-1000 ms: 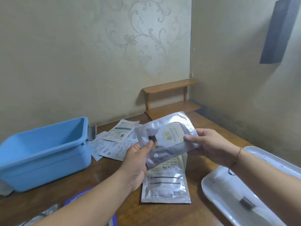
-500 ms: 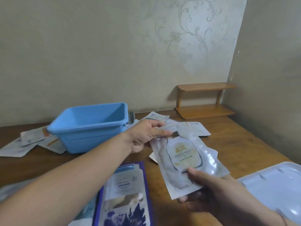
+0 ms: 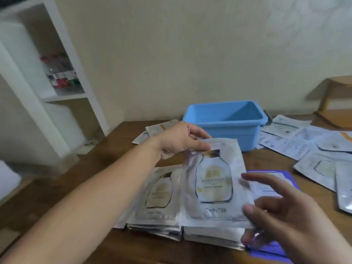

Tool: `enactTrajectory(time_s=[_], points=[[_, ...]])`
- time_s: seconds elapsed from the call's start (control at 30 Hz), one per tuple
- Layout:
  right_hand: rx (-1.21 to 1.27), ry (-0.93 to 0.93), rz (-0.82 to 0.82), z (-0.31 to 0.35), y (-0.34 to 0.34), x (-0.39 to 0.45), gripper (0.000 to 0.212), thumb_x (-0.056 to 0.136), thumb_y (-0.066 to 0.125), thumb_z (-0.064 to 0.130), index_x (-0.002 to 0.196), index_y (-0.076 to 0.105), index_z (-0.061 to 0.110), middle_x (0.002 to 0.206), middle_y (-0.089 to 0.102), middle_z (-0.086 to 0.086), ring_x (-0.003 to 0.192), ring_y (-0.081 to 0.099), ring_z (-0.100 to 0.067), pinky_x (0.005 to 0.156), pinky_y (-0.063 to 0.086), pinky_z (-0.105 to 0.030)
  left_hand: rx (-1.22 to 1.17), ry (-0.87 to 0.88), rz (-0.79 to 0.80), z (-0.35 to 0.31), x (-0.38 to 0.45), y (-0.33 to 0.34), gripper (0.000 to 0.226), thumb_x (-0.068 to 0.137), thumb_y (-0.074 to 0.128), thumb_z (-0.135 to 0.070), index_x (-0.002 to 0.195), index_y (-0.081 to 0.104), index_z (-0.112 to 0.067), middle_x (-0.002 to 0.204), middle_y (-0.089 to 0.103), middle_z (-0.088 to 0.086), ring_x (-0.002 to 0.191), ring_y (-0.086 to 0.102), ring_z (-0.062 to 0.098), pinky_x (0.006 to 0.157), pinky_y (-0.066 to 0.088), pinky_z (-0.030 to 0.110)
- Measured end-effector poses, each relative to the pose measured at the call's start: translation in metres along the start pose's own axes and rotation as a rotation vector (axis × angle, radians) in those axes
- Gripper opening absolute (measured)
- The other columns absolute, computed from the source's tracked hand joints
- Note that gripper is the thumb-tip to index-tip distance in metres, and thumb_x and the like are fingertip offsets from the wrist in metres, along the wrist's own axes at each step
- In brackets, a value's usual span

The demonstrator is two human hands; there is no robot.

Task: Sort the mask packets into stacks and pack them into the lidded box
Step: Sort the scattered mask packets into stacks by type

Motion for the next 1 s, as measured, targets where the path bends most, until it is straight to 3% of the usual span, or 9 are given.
enactTrajectory(time_s=[0.13, 0.2, 0.33, 0.47, 0.67, 0.73, 0.8, 0.87, 1.0], points=[[-0.164, -0.003, 0.141, -0.016, 0.061, 0.033, 0.011, 0.092, 0.060, 0.003, 0.089, 0.065, 0.012, 0.055, 0.055, -0.020, 0.044, 0.063, -0.036, 0.041, 0.050, -0.034, -0.058, -0.096, -0.164, 0.045, -0.031, -0.057, 0.013, 0.082, 0.072, 0.000, 0.093, 0.072, -0.005, 0.079, 0.072, 0.006, 0.073, 0.064, 0.014, 0.068, 0.052, 0.021], [-0.230, -0.001, 0.177, -0.024, 0.083, 0.045, 0.009, 0.093, 0.059, 0.007, 0.088, 0.064, 0.013, 0.055, 0.059, -0.022, 0.039, 0.058, -0.027, 0.038, 0.044, -0.027, -0.051, -0.141, -0.229, 0.064, -0.040, -0.074, 0.010, 0.084, 0.071, -0.003, 0.093, 0.073, -0.005, 0.082, 0.071, 0.009, 0.079, 0.061, 0.016, 0.068, 0.051, 0.021], [-0.370, 0.012, 0.202, -0.033, 0.104, 0.056, 0.008, 0.094, 0.059, 0.012, 0.088, 0.063, 0.017, 0.045, 0.060, -0.010, 0.038, 0.056, -0.014, 0.041, 0.040, -0.016, 0.070, -0.184, -0.266, 0.092, -0.044, -0.080, 0.006, 0.085, 0.075, -0.009, 0.091, 0.077, -0.011, 0.074, 0.074, 0.000, 0.070, 0.062, 0.010, 0.062, 0.051, 0.017], [-0.447, 0.070, 0.241, -0.039, 0.109, 0.057, 0.005, 0.093, 0.059, 0.017, 0.090, 0.061, 0.020, 0.052, 0.065, -0.006, 0.035, 0.049, -0.018, 0.041, 0.040, -0.022, 0.242, -0.185, -0.258, 0.108, -0.039, -0.071, 0.008, 0.081, 0.080, -0.021, 0.090, 0.080, -0.020, 0.083, 0.077, -0.004, 0.079, 0.068, 0.009, 0.075, 0.055, 0.024], [-0.567, 0.085, 0.297, -0.036, 0.110, 0.056, 0.006, 0.090, 0.063, 0.024, 0.095, 0.060, 0.025, 0.053, 0.066, -0.001, 0.033, 0.047, -0.007, 0.043, 0.040, -0.017, 0.366, -0.158, -0.271, 0.111, -0.030, -0.062, 0.012, 0.078, 0.082, -0.032, 0.089, 0.079, -0.029, 0.083, 0.074, -0.013, 0.085, 0.068, 0.007, 0.083, 0.057, 0.030], [-0.653, 0.053, 0.300, -0.034, 0.108, 0.057, 0.011, 0.086, 0.067, 0.031, 0.096, 0.061, 0.029, 0.057, 0.068, 0.002, 0.041, 0.054, -0.001, 0.048, 0.039, -0.010, 0.451, -0.155, -0.288, 0.109, -0.029, -0.062, 0.021, 0.079, 0.080, -0.036, 0.098, 0.077, -0.028, 0.085, 0.070, -0.014, 0.084, 0.064, 0.004, 0.077, 0.055, 0.027], [-0.763, -0.029, 0.248, -0.031, 0.104, 0.055, 0.017, 0.085, 0.066, 0.043, 0.099, 0.061, 0.034, 0.063, 0.068, 0.007, 0.056, 0.058, 0.004, 0.056, 0.042, -0.011, 0.577, -0.139, -0.379, 0.105, -0.032, -0.066, 0.024, 0.084, 0.073, -0.042, 0.102, 0.074, -0.026, 0.091, 0.066, -0.015, 0.087, 0.061, 0.004, 0.074, 0.048, 0.023], [-0.900, -0.151, 0.181, -0.025, 0.101, 0.052, 0.029, 0.086, 0.056, 0.058, 0.108, 0.057, 0.041, 0.072, 0.067, 0.014, 0.070, 0.058, 0.002, 0.065, 0.044, -0.015, 0.722, -0.144, -0.472, 0.102, -0.039, -0.071, 0.025, 0.089, 0.064, -0.048, 0.098, 0.072, -0.026, 0.094, 0.067, -0.011, 0.090, 0.062, 0.009, 0.077, 0.051, 0.029], [-1.159, -0.327, 0.166, -0.019, 0.103, 0.049, 0.049, 0.086, 0.036, 0.073, 0.126, 0.039, 0.045, 0.096, 0.052, 0.022, 0.102, 0.051, -0.002, 0.074, 0.041, -0.025, 0.936, -0.322, -0.329, 0.102, -0.047, -0.072, 0.044, 0.093, 0.046, -0.061, 0.091, 0.070, -0.025, 0.082, 0.068, -0.004, 0.075, 0.063, 0.014, 0.069, 0.056, 0.035]])
Point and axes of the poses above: each hand's wrist, its own x-axis towards the middle knuckle, its own y-axis out of the palm, z = x × y, the point moved 3 cm from there along x, towards the middle knuckle
